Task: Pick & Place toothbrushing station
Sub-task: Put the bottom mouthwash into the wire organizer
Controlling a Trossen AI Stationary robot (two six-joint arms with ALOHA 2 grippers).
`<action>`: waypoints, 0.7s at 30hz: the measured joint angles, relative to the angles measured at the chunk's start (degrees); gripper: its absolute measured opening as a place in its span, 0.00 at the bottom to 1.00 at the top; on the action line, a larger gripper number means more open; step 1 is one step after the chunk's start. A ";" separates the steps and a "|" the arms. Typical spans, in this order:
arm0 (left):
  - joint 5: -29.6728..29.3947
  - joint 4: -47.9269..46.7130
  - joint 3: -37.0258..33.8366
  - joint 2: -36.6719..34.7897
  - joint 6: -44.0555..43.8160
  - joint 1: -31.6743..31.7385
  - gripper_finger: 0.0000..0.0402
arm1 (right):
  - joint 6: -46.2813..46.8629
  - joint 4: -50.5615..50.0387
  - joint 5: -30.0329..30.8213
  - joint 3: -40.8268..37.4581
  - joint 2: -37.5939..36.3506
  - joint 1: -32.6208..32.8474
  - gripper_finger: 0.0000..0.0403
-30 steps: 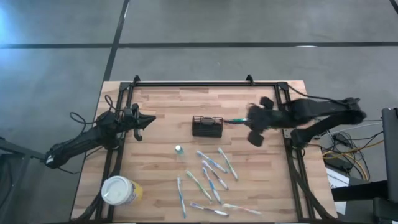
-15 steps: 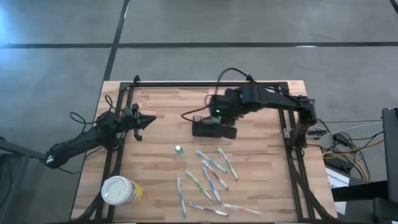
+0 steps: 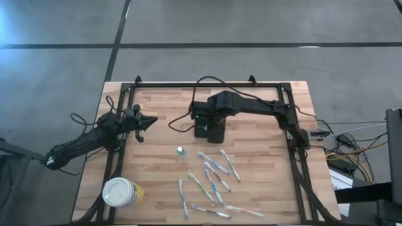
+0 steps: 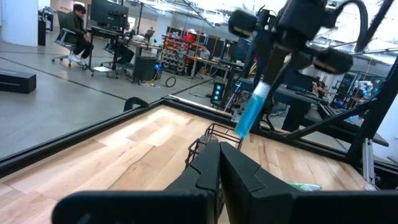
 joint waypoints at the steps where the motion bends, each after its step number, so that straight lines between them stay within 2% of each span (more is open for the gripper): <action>1: 0.02 0.00 0.00 0.00 0.00 0.00 0.03 | -0.09 0.09 -0.05 0.00 0.40 0.00 0.23; 13: 0.02 0.00 0.00 0.92 0.00 0.00 0.03 | 2.54 0.59 0.28 -0.04 1.38 -1.31 0.23; 21: 0.02 0.02 0.00 0.92 0.00 0.00 0.03 | 2.22 0.56 0.18 -0.07 5.14 -1.97 0.23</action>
